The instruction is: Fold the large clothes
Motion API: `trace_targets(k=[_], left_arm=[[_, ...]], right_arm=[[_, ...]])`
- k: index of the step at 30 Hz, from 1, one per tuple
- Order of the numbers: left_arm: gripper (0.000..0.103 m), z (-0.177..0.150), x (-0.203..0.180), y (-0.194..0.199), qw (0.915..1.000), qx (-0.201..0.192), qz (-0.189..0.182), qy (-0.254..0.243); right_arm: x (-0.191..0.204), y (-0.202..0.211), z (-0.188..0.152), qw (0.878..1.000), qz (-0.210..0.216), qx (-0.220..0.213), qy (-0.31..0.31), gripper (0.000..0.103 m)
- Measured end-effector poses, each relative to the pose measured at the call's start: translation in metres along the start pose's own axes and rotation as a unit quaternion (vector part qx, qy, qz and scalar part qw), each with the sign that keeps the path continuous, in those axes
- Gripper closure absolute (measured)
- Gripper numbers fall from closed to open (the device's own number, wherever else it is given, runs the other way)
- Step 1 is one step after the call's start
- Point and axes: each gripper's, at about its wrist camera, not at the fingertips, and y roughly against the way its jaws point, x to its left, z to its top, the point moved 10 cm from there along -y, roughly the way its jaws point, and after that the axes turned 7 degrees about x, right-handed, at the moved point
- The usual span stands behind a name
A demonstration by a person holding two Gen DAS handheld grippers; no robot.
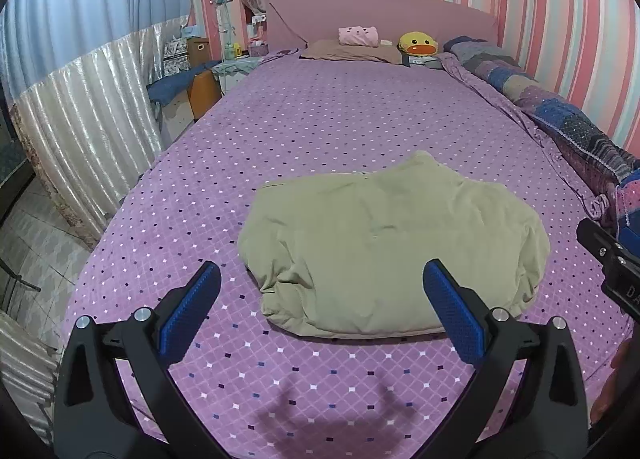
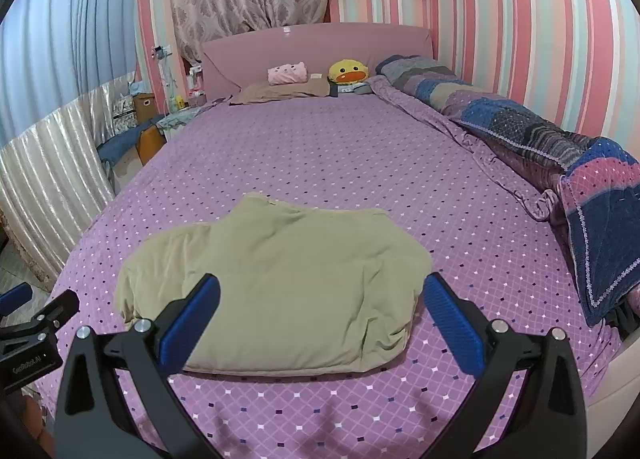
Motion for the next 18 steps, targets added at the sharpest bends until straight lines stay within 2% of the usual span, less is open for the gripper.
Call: trace_targets(k=[18], left_arm=[[0.003, 0.0003, 0.0041, 0.0013, 1.0000, 0.000, -0.006, 0.000]], right_arm=[[0.0013, 0.0040, 0.0013, 1.000, -0.006, -0.001, 0.005, 0.002]])
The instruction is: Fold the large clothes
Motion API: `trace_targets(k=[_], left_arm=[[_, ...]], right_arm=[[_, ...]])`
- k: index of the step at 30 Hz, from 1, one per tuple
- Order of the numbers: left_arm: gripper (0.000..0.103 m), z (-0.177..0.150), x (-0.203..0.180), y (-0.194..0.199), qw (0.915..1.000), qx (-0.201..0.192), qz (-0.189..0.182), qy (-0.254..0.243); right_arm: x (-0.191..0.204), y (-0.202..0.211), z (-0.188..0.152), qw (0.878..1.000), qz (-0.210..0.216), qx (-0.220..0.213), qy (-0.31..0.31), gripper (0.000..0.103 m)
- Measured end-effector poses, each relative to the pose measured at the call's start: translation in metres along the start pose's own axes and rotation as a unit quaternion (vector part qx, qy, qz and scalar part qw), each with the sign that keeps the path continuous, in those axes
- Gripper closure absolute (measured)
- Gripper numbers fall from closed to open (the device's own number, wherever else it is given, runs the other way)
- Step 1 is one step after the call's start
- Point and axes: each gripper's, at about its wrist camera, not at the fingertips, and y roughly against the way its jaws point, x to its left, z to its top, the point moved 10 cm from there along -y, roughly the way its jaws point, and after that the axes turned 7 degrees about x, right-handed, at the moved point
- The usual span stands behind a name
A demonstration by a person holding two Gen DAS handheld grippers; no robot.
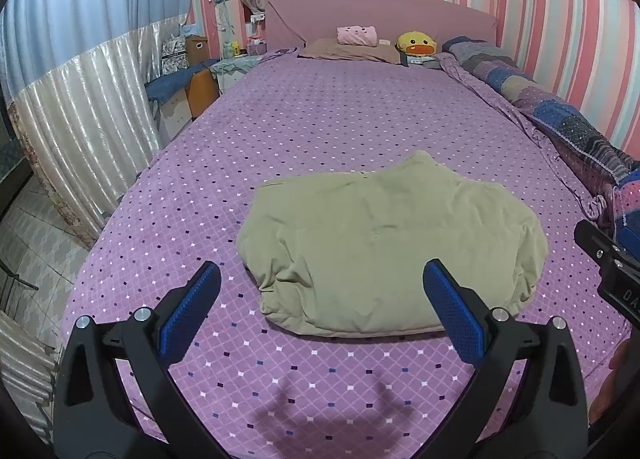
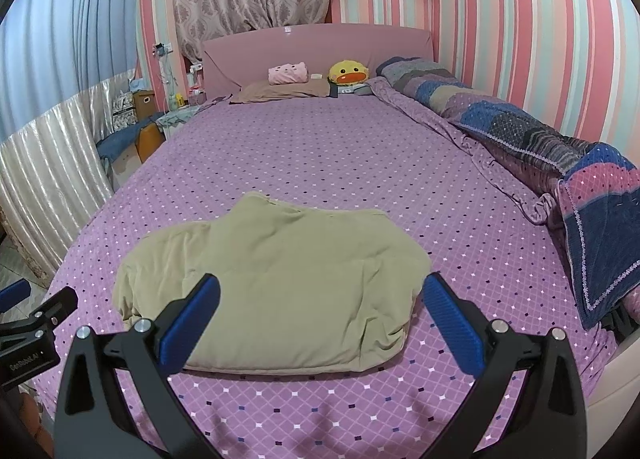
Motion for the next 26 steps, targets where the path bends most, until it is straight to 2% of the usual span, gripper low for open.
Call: trace_targets(k=[15, 22, 26], left_arm=[[0.003, 0.0019, -0.0018, 0.0044, 0.9999, -0.007, 0.001, -0.010], [0.003, 0.0016, -0.0001, -0.0011, 0.9999, 0.008, -0.011, -0.008], [0.003, 0.0010, 0.0009, -0.0019, 0.9999, 0.007, -0.006, -0.010]], right_arm=[[0.0003, 0.0038, 0.0018, 1.000, -0.003, -0.005, 0.002, 0.002], [-0.0005, 0.0031, 0.0022, 1.000, -0.003, -0.005, 0.003, 0.002], [-0.0006, 0.0032, 0.0023, 1.000, -0.003, -0.005, 0.003, 0.002]])
